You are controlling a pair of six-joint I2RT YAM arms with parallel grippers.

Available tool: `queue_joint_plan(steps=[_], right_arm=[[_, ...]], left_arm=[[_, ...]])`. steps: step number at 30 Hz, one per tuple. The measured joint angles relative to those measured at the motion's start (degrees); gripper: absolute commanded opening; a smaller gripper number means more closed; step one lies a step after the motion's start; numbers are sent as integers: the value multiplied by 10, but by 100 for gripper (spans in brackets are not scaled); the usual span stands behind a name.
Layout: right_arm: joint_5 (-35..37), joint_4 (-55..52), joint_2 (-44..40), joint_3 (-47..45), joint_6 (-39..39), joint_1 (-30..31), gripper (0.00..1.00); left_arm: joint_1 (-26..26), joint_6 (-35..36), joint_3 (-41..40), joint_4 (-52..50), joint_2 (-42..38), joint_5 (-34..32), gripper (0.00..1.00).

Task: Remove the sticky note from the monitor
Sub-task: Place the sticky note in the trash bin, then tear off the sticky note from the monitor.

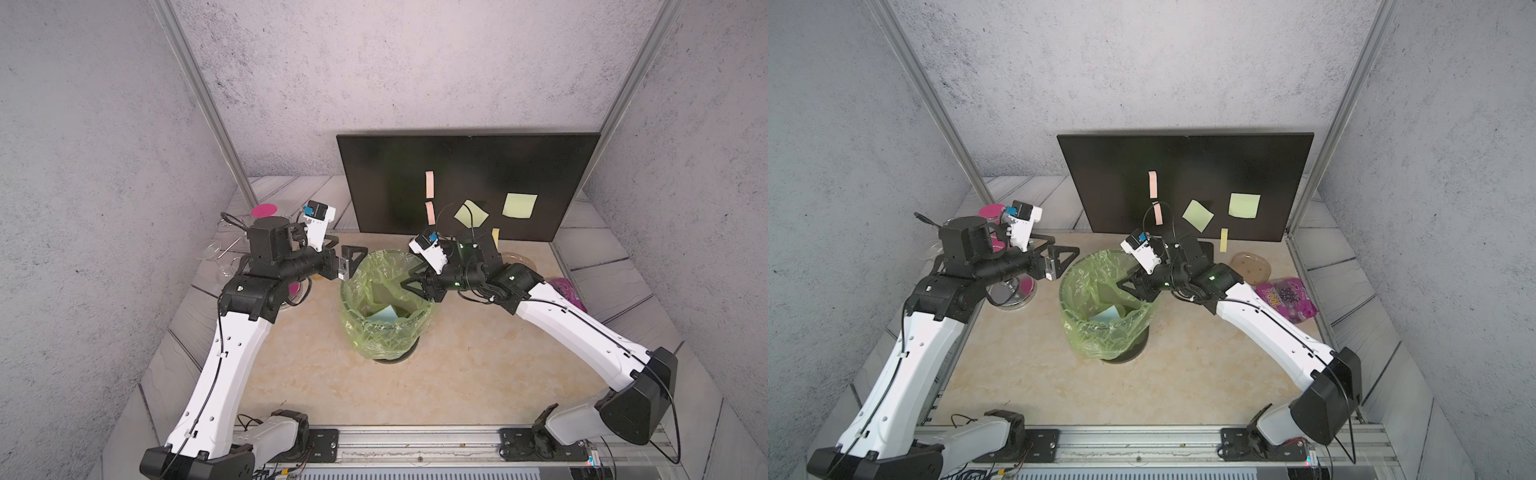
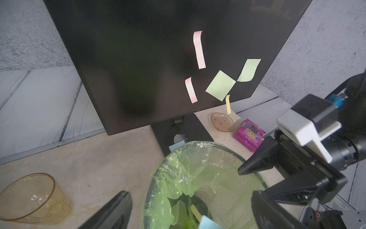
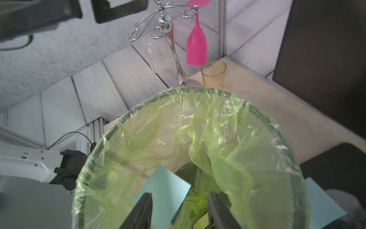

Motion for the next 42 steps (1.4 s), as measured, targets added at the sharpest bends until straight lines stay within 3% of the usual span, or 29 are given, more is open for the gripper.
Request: queue_joint_plan(steps=[6,12,19,25,31,42], right_arm=[[57,23,-70,-13,25,-47,64],[43,90,-150,-99,110,-268,72],[-16,181,-90,-207,216,-424,72],[-45,255,-1,-228,257,-447,72],[-102,327,96,-210,278,-452,66],[-140,420,146,-197,315,-452,55]], left_arm=[[2,10,-1,-8,0,19,100],[2,15,-8,-6,1,45,100],[2,15,-15,0,1,68,100],[2,15,-15,3,2,78,100],[2,16,-15,1,7,77,100],[2,17,-15,2,16,77,100]])
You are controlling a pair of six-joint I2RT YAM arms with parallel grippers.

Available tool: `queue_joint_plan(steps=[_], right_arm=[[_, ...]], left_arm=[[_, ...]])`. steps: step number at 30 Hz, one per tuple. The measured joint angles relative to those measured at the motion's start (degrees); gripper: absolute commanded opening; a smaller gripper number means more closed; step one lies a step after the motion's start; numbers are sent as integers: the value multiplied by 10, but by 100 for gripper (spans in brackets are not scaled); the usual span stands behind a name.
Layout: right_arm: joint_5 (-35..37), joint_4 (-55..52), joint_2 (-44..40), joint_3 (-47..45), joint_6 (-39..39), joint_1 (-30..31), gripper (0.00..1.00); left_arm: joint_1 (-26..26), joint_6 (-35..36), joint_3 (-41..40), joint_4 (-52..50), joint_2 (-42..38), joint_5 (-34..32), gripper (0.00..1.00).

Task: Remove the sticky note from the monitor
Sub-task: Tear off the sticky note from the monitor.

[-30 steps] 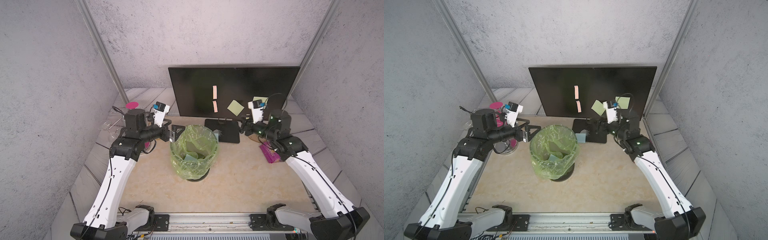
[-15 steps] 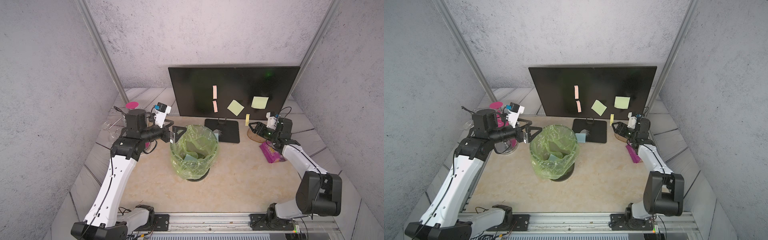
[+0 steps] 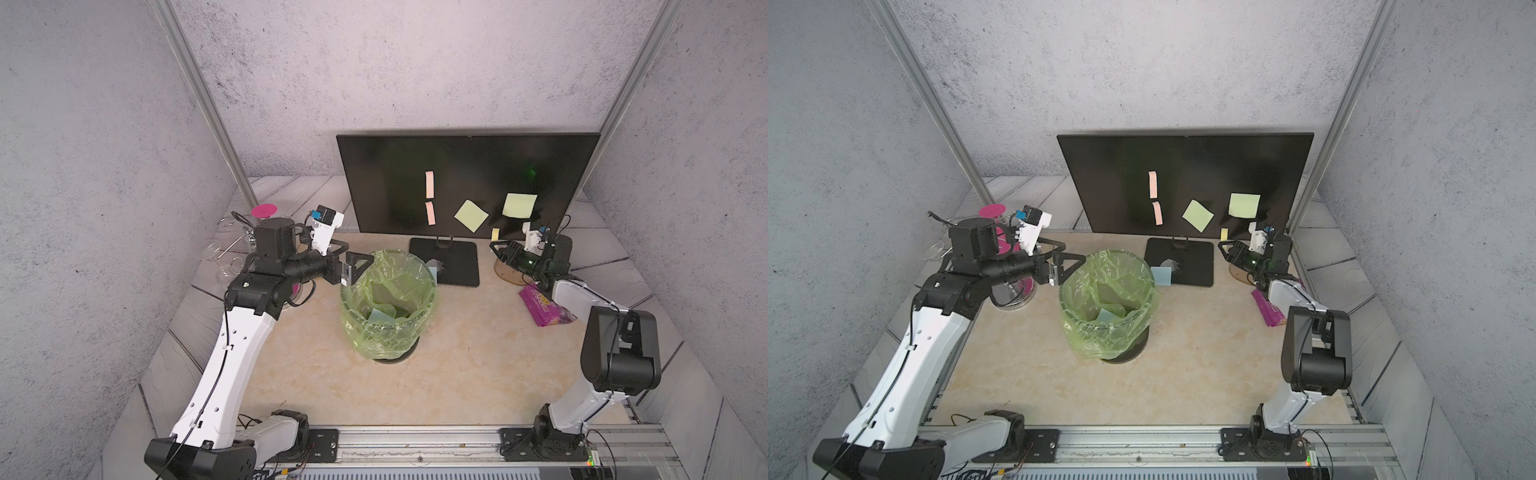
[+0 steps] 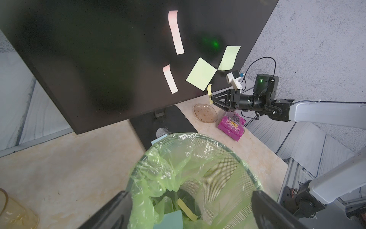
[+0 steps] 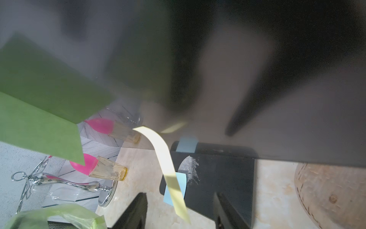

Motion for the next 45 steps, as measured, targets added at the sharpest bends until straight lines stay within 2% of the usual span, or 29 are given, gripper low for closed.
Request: queue_joint_plan(steps=[4,10,19,22,32,35,38,45], right_arm=[[-9,11,13,7,0,0,51],[-24,32,26,9,7,0,26],[-35,47,12,-1,17,1,4],[-34,37,-24,-14,12,1,0],[-32,-38,-216,-64,-34,18,0],[-25,-95,-273,-60,-67,64,0],[-11,-165,-304,-18,-122,151,0],[50,-257,-291,58,-225,348,0]], left_arm=[[0,-1,0,0,1,0,100],[0,-1,0,0,1,0,100],[0,-1,0,0,1,0,100],[0,-1,0,0,1,0,100],[0,-3,0,0,1,0,100],[0,-4,0,1,2,0,100],[0,-8,0,2,3,0,100],[0,-10,0,4,3,-5,100]])
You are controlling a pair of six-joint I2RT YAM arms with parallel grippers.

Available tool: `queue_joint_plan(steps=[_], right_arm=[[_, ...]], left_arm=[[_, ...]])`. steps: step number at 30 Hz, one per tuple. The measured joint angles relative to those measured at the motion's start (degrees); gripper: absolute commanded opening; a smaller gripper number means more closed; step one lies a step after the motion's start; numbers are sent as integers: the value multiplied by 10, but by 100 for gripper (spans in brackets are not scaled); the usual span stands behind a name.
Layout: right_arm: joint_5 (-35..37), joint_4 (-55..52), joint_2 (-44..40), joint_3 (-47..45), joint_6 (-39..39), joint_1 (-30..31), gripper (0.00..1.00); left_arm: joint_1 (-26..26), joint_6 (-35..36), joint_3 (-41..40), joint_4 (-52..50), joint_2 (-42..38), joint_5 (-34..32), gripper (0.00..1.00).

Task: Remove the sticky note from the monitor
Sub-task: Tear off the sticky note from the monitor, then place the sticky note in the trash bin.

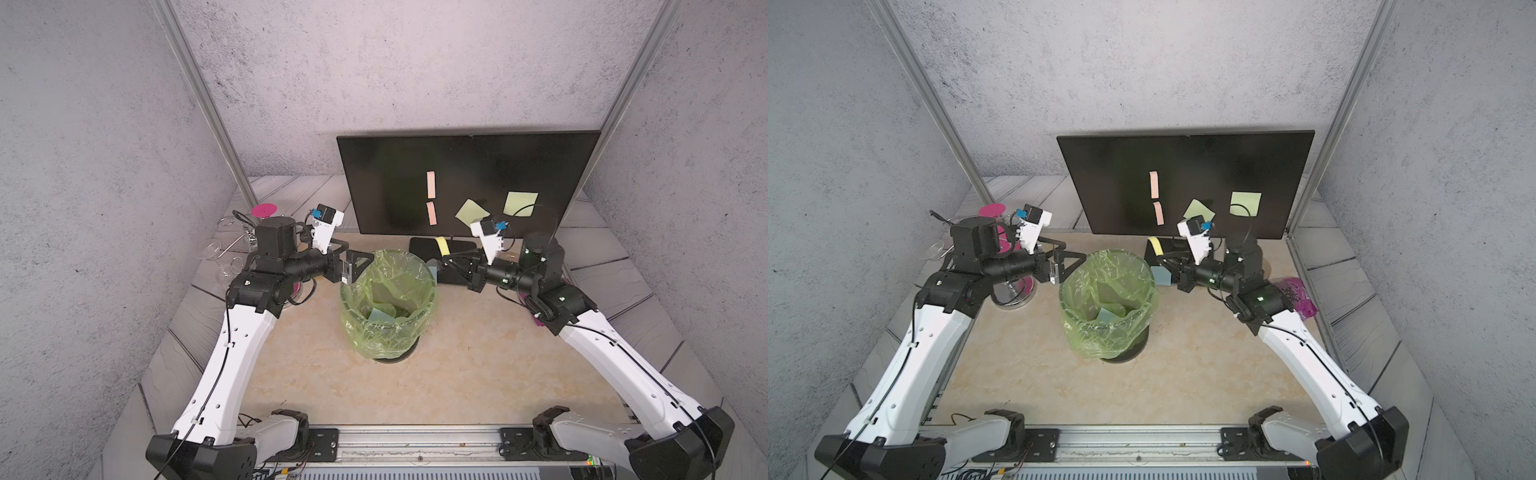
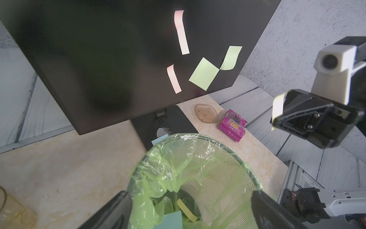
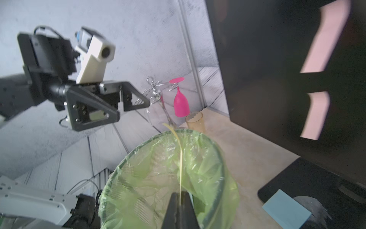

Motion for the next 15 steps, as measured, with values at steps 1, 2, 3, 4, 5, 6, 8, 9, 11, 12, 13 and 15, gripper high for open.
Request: queue_joint_plan(steps=[1,2,3,4,5,6,8,9,11,12,13,15], right_arm=[[15,-16,15,14,-15,23,2],[30,-31,32,29,-26,43,3],[42,-44,51,42,-39,60,4],[57,-57,71,56,-50,75,6],[73,-68,90,66,-59,87,11],[86,-78,106,75,-64,95,19],[111,-100,136,92,-73,106,33],[122,-108,149,101,-78,110,39],[139,-117,165,113,-84,115,47],[146,-120,166,116,-86,116,49],[157,-121,165,118,-89,117,51],[178,-121,157,120,-87,118,52]], left_arm=[[0,0,0,0,0,-1,100],[0,0,0,0,0,-1,100],[0,0,0,0,0,-1,100],[0,0,0,0,0,-2,100],[0,0,0,0,0,-2,100],[0,0,0,0,0,-2,100],[0,0,0,0,0,-2,100],[0,0,0,0,0,-2,100],[0,0,0,-1,0,-3,100],[0,0,0,-1,0,-4,100],[0,0,0,-3,0,-6,100],[0,2,0,-6,0,-7,100]])
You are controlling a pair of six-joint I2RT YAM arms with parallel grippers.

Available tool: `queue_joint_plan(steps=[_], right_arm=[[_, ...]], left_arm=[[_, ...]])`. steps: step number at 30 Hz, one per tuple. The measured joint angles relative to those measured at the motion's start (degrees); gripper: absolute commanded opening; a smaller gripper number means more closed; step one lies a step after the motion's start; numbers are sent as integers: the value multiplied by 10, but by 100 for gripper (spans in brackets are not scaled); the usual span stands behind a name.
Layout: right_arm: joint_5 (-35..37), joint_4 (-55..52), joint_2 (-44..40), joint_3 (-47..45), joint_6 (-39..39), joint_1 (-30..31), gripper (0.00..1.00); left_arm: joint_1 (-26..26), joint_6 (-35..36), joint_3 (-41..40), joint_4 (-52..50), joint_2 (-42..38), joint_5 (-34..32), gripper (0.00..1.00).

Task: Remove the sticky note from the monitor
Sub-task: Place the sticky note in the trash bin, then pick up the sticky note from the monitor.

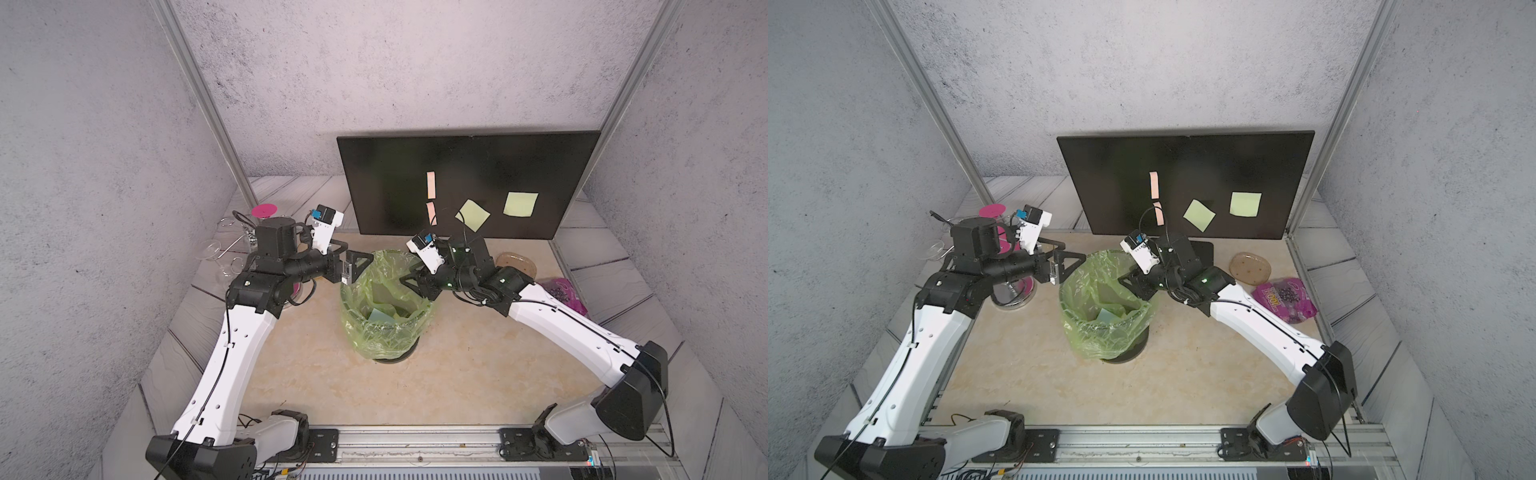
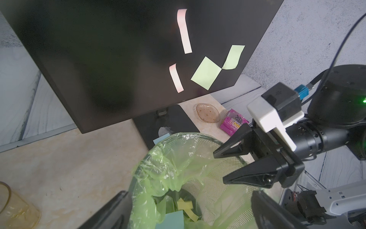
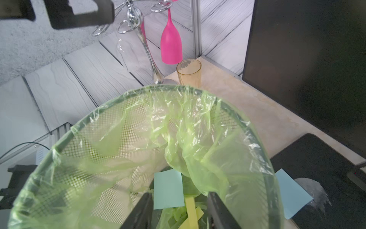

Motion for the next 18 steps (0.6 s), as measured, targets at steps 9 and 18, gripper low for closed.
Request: queue_joint_plan(steps=[9,18], right_arm=[[104,27,-115,-56,49,-68,57],[122,59,-93,-182,102,-181,58]], left_arm=[[0,5,0,-9,0,-3,100],[0,10,0,-10,-5,-4,100]])
